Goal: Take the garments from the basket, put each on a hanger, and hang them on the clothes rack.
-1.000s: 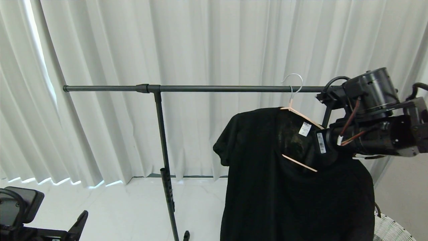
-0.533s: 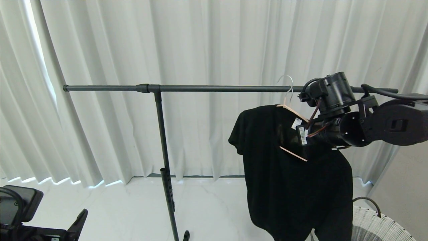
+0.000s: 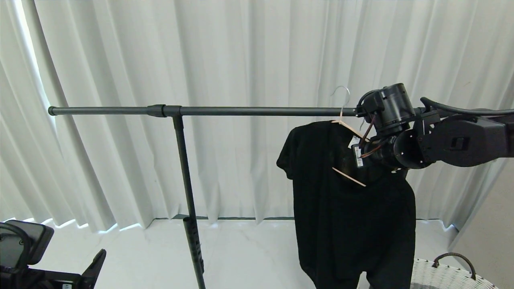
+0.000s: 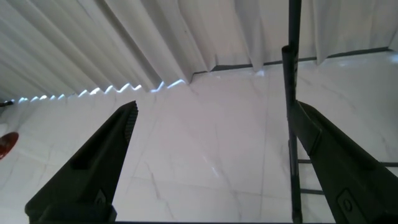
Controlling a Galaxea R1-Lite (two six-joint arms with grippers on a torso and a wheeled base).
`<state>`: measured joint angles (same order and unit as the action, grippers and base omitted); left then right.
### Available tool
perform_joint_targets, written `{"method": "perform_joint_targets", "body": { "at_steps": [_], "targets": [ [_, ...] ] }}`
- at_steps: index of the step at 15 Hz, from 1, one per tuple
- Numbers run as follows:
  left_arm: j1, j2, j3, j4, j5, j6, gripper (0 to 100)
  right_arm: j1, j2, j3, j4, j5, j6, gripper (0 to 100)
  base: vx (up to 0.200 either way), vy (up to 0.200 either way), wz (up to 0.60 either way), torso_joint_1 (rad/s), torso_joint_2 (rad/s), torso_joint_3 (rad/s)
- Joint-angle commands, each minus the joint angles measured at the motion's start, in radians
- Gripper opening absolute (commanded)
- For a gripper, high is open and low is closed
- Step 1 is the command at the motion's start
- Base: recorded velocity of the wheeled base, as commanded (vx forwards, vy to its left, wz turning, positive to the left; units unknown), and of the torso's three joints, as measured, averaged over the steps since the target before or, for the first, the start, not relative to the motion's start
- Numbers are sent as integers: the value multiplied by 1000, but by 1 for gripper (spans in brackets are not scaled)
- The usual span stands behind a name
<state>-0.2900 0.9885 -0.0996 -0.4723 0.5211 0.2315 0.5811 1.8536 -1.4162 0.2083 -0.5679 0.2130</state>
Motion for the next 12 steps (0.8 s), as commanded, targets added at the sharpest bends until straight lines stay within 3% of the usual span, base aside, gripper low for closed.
{"method": "perform_joint_targets", "body": {
  "at_steps": [1, 6, 12],
  "targets": [
    [-14, 2, 0, 0, 0, 0, 100, 0, 1, 5, 0, 0, 0, 0, 200, 0, 0, 7, 2, -2],
    [-67, -8, 0, -2, 0, -1, 100, 2, 38, 6, 3, -1, -3, 0, 0, 0, 0, 0, 0, 0],
    [-72, -10, 1, 0, 2, 0, 100, 5, 88, 2, 6, 0, -4, 0, 0, 0, 0, 0, 0, 0]
  ]
}}
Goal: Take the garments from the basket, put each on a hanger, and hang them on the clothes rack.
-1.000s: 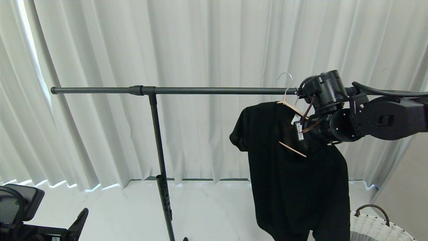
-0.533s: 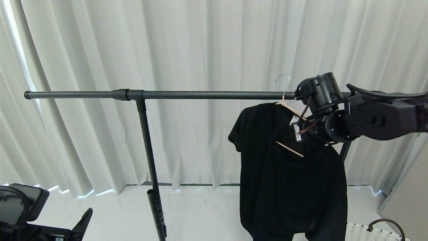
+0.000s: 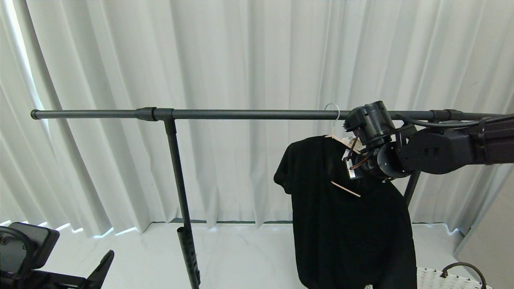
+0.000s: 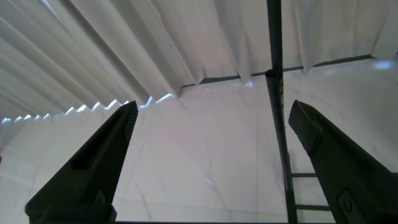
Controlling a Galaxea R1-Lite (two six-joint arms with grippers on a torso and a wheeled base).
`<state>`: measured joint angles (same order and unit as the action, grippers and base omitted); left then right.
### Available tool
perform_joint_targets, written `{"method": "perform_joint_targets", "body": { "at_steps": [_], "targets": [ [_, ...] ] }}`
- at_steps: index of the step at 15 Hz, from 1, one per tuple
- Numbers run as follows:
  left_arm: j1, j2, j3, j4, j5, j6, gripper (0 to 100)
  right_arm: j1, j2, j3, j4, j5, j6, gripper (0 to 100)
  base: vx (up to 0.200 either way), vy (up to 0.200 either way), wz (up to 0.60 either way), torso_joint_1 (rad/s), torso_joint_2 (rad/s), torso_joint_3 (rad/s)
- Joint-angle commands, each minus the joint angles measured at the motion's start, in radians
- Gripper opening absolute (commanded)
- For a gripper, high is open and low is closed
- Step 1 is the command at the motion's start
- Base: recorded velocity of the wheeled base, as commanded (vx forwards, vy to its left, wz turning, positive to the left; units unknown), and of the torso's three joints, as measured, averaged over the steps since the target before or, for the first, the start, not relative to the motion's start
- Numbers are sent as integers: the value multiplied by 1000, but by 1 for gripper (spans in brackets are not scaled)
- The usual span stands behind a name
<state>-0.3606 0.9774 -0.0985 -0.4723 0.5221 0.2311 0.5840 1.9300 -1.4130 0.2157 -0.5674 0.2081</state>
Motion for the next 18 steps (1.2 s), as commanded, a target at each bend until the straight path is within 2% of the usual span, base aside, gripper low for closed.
{"method": "perform_joint_targets", "body": {
  "at_steps": [1, 6, 7, 12, 15, 18],
  "targets": [
    [-1, 1, 0, 0, 1, -1, 100, 2, 15, -6, -1, 0, -3, 0, 0, 0, 0, 0, 0, 0],
    [-3, 1, 0, 0, -1, -1, 100, 3, 15, -4, -1, 0, -4, 0, 0, 0, 0, 0, 0, 0],
    [-3, 1, 2, 0, 1, -1, 100, 3, 10, -4, -1, 0, 1, 100, 0, 0, 0, 0, 0, 0],
    [11, -29, 19, 0, 2, -3, 100, 79, -195, 49, 5, 12, 30, 100, 0, 0, 0, 0, 0, 0],
    [91, -40, 16, 0, 1, -1, 100, 66, -382, 54, 8, 58, 4, 100, 0, 0, 0, 0, 0, 0],
    [129, -40, 29, 0, -1, -4, 100, -39, -510, 118, 42, 49, -151, 100, 0, 0, 0, 0, 0, 0]
  ]
}}
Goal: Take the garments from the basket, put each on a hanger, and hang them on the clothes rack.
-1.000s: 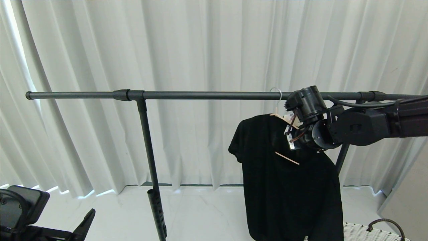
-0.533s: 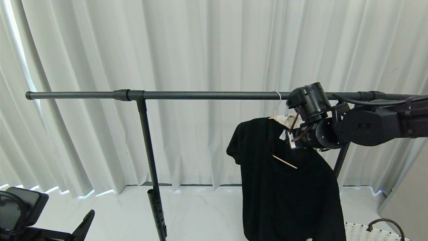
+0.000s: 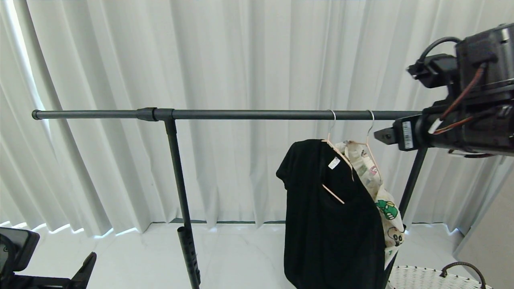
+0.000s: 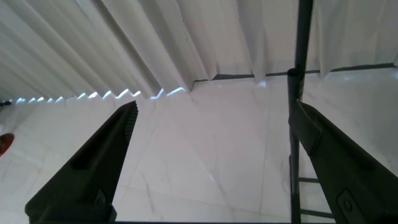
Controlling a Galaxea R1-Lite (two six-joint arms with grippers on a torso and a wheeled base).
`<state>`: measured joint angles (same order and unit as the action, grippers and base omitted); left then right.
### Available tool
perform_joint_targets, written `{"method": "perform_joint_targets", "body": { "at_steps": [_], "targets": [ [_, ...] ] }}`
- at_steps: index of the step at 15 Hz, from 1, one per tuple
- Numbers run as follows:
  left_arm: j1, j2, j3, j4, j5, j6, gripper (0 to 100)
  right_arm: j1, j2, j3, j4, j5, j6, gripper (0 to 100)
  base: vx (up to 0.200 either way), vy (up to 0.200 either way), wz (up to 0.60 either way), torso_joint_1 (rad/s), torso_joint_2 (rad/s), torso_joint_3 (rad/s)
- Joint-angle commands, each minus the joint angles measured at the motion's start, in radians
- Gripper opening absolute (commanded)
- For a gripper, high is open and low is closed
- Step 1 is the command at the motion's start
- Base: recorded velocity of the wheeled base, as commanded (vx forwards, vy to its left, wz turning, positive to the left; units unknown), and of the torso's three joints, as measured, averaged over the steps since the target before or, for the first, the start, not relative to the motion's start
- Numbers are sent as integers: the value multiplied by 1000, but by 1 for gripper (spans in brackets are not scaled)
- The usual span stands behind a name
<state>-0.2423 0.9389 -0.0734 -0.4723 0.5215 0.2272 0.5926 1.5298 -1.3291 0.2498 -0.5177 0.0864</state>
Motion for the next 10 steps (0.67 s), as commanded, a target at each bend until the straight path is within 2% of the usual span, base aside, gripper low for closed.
{"method": "perform_joint_targets", "body": {
  "at_steps": [1, 3, 5, 6, 7, 10],
  "targets": [
    [11, -2, 3, 0, 2, 0, 100, -162, -180, 105, 6, 2, -166, 100, 0, 0, 0, 0, 0, 0],
    [20, -3, -2, 0, 2, 1, 100, -359, -252, 202, -33, 4, -312, 100, 0, 0, 0, 0, 0, 0],
    [49, -3, -2, 0, 2, 0, 100, -504, -270, 257, -122, 30, -367, 100, 0, 0, 0, 0, 0, 0],
    [63, -5, -2, 0, 2, -2, 100, -560, -270, 281, -158, 68, -370, 100, 0, 0, 0, 0, 0, 0],
    [66, -5, -2, 0, 2, -2, 100, -593, -270, 301, -191, 97, -372, 100, 0, 0, 0, 0, 0, 0],
    [66, -35, 1, 0, 2, 4, 100, -597, -269, 357, -277, 111, -402, 100, -200, 0, 0, 4, 4, 1]
  ]
}}
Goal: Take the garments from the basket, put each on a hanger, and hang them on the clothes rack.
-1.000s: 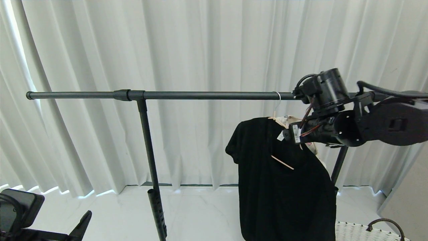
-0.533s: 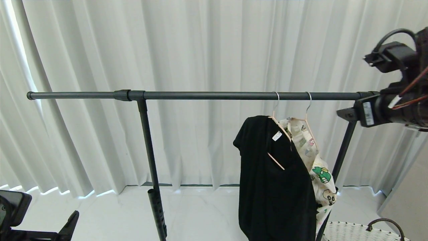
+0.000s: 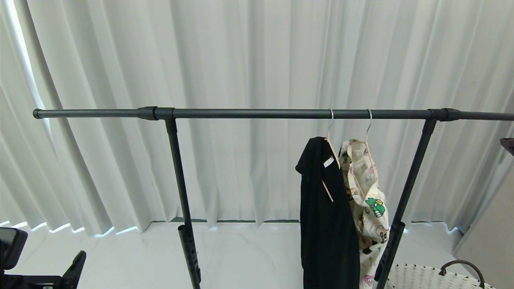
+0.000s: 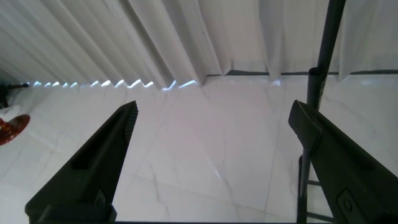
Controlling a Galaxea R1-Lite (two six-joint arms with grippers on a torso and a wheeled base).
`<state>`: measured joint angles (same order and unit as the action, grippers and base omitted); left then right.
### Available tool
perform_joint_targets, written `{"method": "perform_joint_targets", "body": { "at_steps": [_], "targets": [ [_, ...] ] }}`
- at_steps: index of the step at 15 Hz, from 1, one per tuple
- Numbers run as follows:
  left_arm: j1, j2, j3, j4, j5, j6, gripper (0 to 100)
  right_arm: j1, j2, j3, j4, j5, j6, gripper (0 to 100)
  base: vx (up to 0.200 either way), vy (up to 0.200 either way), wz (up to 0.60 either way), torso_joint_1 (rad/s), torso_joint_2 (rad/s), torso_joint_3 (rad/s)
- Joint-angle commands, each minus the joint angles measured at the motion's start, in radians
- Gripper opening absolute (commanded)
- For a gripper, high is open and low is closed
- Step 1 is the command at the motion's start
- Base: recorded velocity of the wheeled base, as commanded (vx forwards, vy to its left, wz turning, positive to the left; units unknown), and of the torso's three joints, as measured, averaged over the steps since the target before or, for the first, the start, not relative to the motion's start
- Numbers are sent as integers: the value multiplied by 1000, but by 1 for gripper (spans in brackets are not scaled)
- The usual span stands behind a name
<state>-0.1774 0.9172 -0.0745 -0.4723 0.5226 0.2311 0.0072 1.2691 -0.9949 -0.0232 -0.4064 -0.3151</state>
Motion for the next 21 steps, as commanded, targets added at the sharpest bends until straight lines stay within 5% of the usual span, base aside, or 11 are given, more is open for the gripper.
{"method": "perform_joint_targets", "body": {
  "at_steps": [1, 14, 18, 21],
  "targets": [
    [1, -18, 2, 0, 1, 1, 100, -12, -8, 38, -27, 4, -16, 100, -200, 0, 0, 22, 7, 7],
    [1, -20, 15, 0, 1, 1, 100, -13, -2, 70, -75, 4, -30, 100, -200, 0, 0, -1, 0, 2],
    [3, -40, 36, 0, 7, 1, 100, -12, -7, 71, -92, 4, -30, 100, 0, 0, 0, -121, 265, 149],
    [95, -98, 39, 1, 37, 1, 100, -12, -42, 101, -95, 4, -29, 100, 0, 0, 0, -201, 492, 269]
  ]
}}
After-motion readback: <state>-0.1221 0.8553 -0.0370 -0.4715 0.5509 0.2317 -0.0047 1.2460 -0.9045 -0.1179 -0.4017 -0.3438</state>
